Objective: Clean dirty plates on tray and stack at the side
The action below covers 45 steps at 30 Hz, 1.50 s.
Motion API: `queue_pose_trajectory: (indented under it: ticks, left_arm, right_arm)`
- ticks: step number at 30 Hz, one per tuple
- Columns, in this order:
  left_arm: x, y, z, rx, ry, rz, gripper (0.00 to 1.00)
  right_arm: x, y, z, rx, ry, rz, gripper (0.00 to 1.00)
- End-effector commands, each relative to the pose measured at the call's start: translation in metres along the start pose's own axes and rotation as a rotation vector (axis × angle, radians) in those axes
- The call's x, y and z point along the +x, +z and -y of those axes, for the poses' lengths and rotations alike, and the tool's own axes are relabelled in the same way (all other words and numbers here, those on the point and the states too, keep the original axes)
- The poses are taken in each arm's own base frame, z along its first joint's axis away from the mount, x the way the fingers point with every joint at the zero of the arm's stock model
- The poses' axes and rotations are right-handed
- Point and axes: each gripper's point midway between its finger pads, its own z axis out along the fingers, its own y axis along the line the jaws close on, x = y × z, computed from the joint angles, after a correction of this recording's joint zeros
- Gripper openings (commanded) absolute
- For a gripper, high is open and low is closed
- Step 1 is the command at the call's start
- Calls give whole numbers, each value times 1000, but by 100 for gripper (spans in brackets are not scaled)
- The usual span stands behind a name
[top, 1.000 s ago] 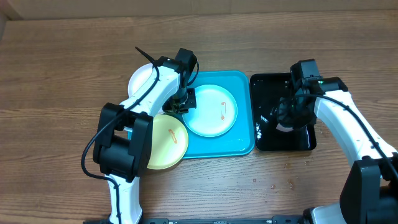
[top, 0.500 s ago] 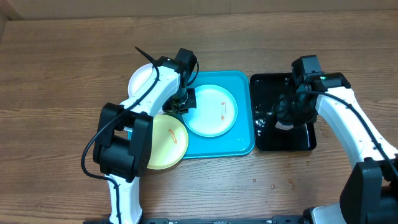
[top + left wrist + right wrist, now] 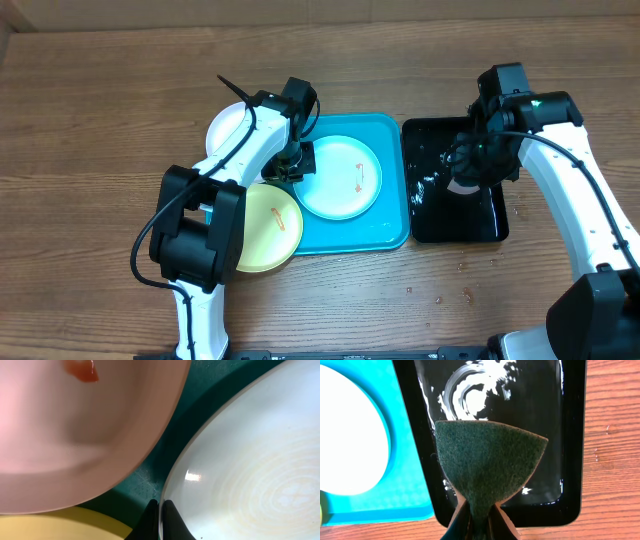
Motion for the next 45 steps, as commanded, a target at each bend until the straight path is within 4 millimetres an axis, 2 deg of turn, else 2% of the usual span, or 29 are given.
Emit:
queue_pose_trajectory:
  ticks: [1, 16, 26, 30, 40, 45]
  left_arm:
    - [-5, -7, -1, 7, -8, 27, 4]
    - [-5, -7, -1, 7, -8, 28, 4]
    - [-6, -7, 0, 8, -8, 30, 4]
    - [-6, -7, -1, 8, -8, 29, 4]
    - [-5, -7, -1, 7, -8, 28, 4]
    - [-5, -7, -1, 7, -8, 28, 4]
  right_arm:
    - [-2, -2, -3, -9, -7, 10, 4]
    - [3, -1, -2, -6, -6, -10, 4]
    - [7, -1, -15, -84, -6, -29, 4]
    - [4, -2, -24, -133, -8, -21, 4]
    - [-6, -2, -25, -134, 20, 16, 4]
    - [-4, -2, -22, -122, -34, 15, 4]
